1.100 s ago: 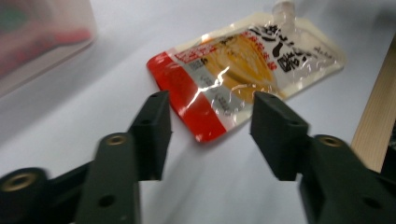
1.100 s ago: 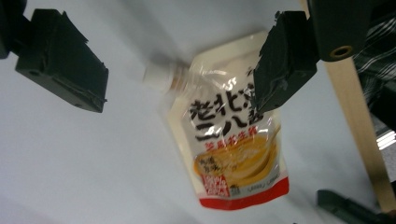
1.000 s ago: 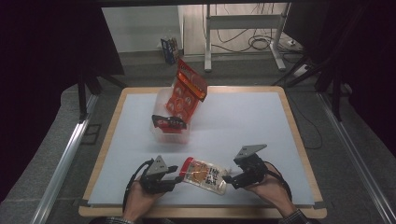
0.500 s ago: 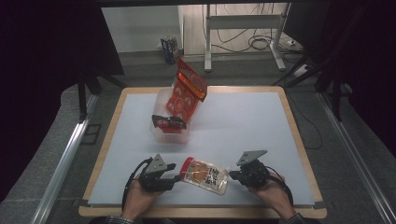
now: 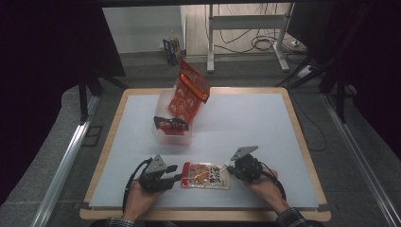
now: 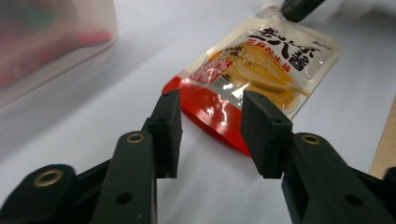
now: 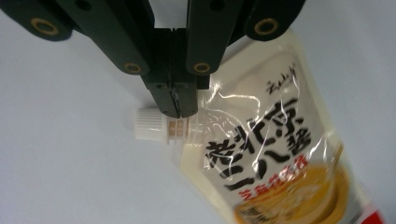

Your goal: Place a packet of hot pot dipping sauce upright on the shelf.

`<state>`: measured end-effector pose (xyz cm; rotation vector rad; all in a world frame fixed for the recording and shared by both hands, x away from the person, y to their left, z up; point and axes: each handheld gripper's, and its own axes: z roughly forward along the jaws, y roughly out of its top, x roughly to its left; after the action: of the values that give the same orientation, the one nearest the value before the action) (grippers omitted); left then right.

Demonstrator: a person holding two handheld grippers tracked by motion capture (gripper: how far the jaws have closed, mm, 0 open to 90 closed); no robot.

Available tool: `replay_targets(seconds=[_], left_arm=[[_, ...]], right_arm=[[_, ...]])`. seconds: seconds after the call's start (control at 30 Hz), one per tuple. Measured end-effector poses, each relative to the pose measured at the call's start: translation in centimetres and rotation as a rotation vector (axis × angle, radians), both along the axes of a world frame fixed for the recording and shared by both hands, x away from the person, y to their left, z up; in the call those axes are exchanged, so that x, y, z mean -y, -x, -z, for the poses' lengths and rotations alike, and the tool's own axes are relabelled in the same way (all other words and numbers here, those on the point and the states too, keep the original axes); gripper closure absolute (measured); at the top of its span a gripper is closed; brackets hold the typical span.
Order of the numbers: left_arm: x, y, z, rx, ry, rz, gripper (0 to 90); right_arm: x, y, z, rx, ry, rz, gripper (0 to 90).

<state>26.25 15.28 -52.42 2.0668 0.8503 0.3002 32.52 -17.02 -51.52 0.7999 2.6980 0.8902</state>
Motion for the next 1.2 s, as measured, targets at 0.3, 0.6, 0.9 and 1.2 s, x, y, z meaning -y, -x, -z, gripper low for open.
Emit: replay_targets(seconds=[0.3, 0.6, 0.9, 1.2], left_arm=[[1.1, -1.2, 0.5, -0.015, 0.002, 0.029, 66.3], [3.0, -0.9, 1.0, -0.023, -0.041, 0.082, 82.4], [3.0, -0.9, 1.6, -0.045, -0.117, 0.070, 90.0], [2.8, -0.9, 1.8, -0.056, -0.108, 0.060, 90.0]], right_arm=[[-1.7, -2.0, 0.3, 0.023, 0.002, 0.006, 88.0], [0.1, -1.5, -0.4, 0.001, -0.048, 0.028, 67.3], [0.6, -0.2, -1.3, 0.012, -0.042, 0.011, 48.2], [1.0, 0.1, -1.2, -0.069, -0.132, 0.003, 32.2]])
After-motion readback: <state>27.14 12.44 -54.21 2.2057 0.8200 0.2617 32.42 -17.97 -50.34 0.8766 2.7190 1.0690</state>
